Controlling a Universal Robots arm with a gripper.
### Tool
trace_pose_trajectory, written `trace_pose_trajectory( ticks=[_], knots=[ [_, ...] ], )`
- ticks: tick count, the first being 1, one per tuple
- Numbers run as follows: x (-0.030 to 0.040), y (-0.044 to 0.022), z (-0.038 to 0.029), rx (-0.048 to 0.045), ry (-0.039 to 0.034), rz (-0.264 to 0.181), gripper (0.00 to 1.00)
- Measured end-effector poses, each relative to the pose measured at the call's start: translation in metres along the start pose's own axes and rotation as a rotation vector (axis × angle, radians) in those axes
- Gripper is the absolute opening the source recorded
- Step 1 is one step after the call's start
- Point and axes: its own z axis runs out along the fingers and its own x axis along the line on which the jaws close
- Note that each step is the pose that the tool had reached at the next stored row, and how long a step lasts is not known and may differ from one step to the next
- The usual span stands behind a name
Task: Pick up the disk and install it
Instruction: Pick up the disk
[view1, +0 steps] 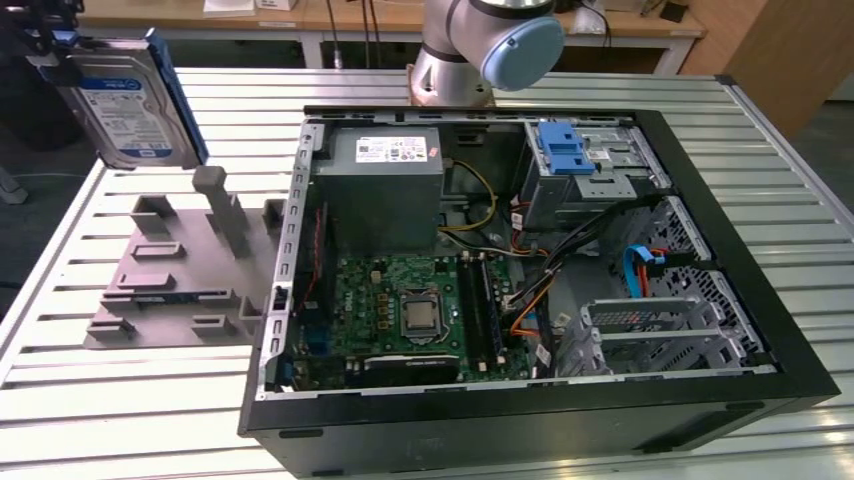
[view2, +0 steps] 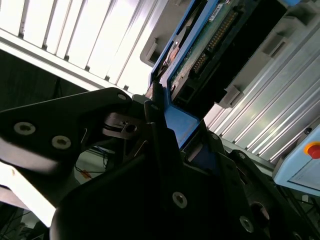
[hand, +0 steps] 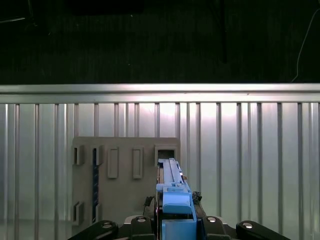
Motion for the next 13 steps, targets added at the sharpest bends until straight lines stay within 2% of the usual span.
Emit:
trace_pose_trajectory(
  ticks=[13],
  knots=[
    [0.0, 0.0, -0.0086, 0.0005, 0.0, 0.0, 0.36]
  ],
)
